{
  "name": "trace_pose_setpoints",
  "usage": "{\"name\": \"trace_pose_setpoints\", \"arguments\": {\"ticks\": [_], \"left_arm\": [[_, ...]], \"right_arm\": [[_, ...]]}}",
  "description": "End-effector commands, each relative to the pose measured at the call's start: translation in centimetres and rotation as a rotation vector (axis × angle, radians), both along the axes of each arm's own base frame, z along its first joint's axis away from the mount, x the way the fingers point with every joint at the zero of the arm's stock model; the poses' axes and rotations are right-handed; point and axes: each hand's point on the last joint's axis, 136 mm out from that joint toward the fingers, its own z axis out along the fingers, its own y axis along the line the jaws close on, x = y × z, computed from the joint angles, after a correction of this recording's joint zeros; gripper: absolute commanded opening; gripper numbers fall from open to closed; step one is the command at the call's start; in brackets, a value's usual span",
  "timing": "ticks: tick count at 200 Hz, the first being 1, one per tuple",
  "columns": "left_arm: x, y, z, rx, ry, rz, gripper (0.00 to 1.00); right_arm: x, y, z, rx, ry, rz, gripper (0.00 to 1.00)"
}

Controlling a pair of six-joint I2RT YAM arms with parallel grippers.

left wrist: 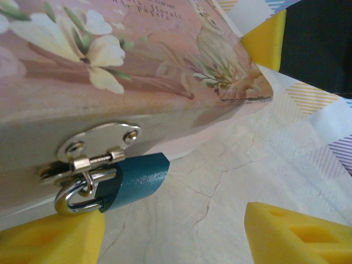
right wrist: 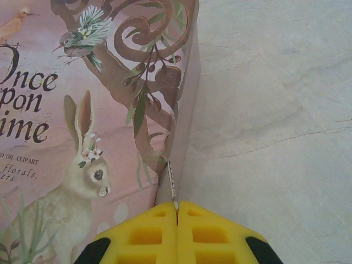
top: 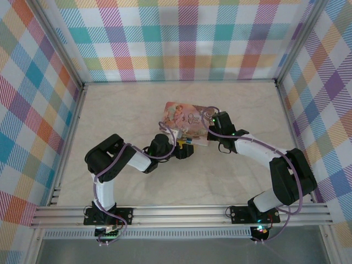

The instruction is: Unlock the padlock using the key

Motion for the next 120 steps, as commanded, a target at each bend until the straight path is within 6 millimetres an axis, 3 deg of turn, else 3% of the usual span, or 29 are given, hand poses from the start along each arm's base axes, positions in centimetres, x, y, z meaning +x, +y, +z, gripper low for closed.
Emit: {"name": "trace_pose_setpoints", "arguments": {"ticks": [1, 83, 120], "left_arm": [[0.7, 0.0, 2.9, -0.121, -0.073, 0.012, 0.68], [0.6, 1.7, 2.5, -0.152, -0.037, 0.065, 0.65], [0.6, 1.4, 2.0, -0.161, -0.014, 0.052, 0.61]], "right_arm": [[-0.3, 0.4, 0.6, 0.015, -0.016, 0.018, 0.0], [-0.5, 0.2, 0.4, 0.012, -0.015, 0.016, 0.0], [-0.5, 0.3, 0.4, 0.014, -0.016, 0.018, 0.0]]}}
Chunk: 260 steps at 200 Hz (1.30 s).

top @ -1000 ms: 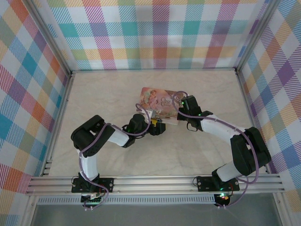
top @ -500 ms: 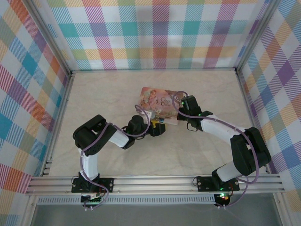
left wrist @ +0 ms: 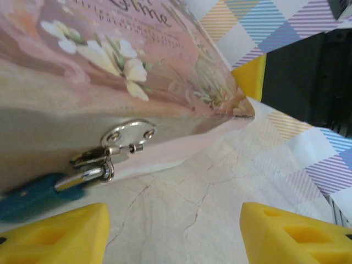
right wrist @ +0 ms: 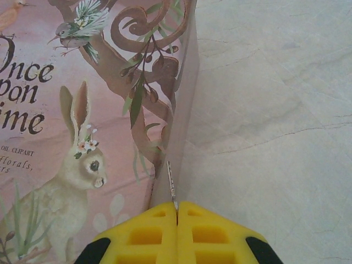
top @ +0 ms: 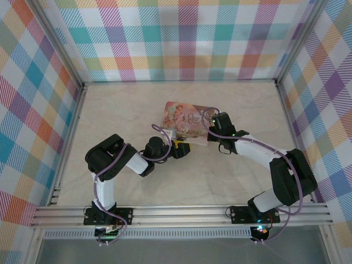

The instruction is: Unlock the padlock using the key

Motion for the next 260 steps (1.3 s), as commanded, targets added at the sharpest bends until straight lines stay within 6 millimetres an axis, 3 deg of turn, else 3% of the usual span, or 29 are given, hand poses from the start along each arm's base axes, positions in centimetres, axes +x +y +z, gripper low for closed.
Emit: {"name": "trace_pose_setpoints", "arguments": {"ticks": [1, 29, 70, 109, 167, 208, 260], "left_arm": [[0.5, 0.0, 0.9, -0.046, -0.021, 0.003, 0.61], [0.8, 0.0, 0.8, -0.045, -0.018, 0.015, 0.62], [1.3, 2.3, -0.3, 0.09, -0.015, 0.13, 0.78], [2.0, 3.3, -1.1, 0.178, -0.028, 0.192, 0.81], [2.7, 0.8, -1.1, 0.176, -0.053, 0.147, 0.82], [2.1, -1.9, -0.4, 0.121, -0.058, 0.031, 0.81], [1.9, -2.2, -0.1, 0.075, -0.058, 0.008, 0.76]], "right_arm": [[-0.3, 0.4, 0.7, 0.015, -0.018, 0.017, 0.0], [-0.3, 0.3, 0.6, 0.014, -0.018, 0.017, 0.0], [-0.3, 0.3, 0.8, 0.014, -0.021, 0.016, 0.0], [-0.1, 0.5, 0.8, 0.023, -0.021, 0.016, 0.0], [-0.1, 1.1, 0.8, 0.035, -0.015, 0.025, 0.0], [-0.1, 1.7, 0.7, 0.038, -0.014, 0.039, 0.0], [-0.1, 1.9, 0.6, 0.034, -0.01, 0.044, 0.0]]}}
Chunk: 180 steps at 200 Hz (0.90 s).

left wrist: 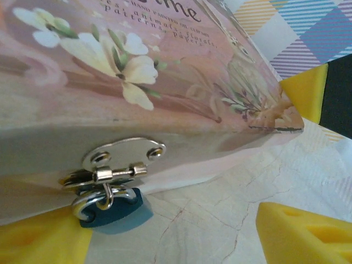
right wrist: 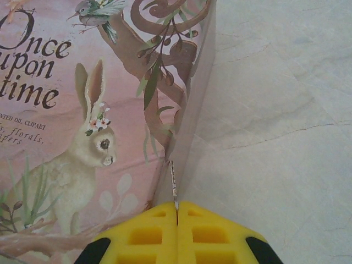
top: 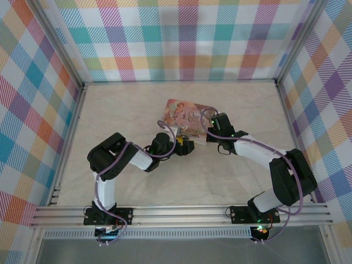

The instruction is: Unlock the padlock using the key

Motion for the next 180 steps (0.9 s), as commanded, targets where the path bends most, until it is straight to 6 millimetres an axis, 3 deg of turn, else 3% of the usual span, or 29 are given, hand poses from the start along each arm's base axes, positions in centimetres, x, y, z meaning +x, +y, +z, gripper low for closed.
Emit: {"name": "trace_pose_setpoints", "arguments": {"ticks": [1, 49, 121, 180], "left_arm": [[0.0, -1.0, 1.4, -0.062, -0.042, -0.04, 0.76], [0.0, -0.4, 2.0, -0.154, -0.032, -0.049, 0.7], [0.3, 0.6, 2.5, -0.214, -0.033, -0.022, 0.77], [-0.4, 0.6, 2.6, -0.242, -0.013, -0.055, 0.65]], "right_arm": [[0.4, 1.1, 0.8, 0.028, -0.017, 0.021, 0.0], [0.1, 0.8, 0.7, 0.017, -0.016, 0.019, 0.0], [0.1, 0.8, 0.8, 0.016, -0.019, 0.021, 0.0], [0.2, 0.9, 0.6, 0.018, -0.019, 0.02, 0.0]]}}
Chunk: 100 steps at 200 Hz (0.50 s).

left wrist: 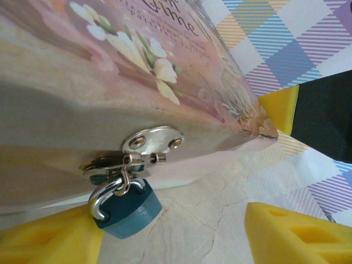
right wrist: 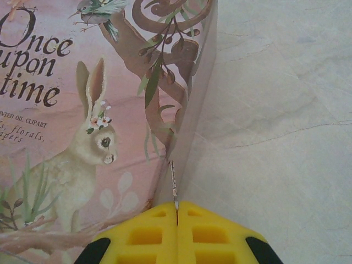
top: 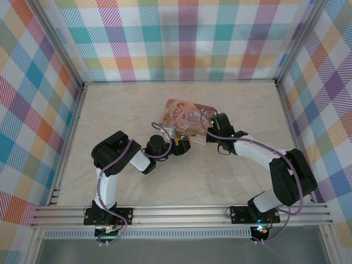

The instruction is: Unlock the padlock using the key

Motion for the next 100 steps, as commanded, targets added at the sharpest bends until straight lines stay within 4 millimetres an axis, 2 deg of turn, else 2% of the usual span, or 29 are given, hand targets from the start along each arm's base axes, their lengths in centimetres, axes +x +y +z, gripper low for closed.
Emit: {"name": "trace_pose_setpoints", "arguments": {"ticks": [1, 69, 100], "left_arm": [[-0.31, -0.36, 2.13, -0.071, -0.06, -0.033, 0.65], [-0.14, -0.1, 2.29, -0.095, -0.059, -0.014, 0.62], [-0.77, 0.3, 2.42, -0.108, -0.051, -0.019, 0.6]], "right_arm": [[0.24, 0.78, 0.68, 0.019, -0.02, 0.017, 0.0], [0.19, 0.75, 0.84, 0.02, -0.022, 0.017, 0.0], [0.09, 0.64, 0.9, 0.017, -0.023, 0.016, 0.0]]}}
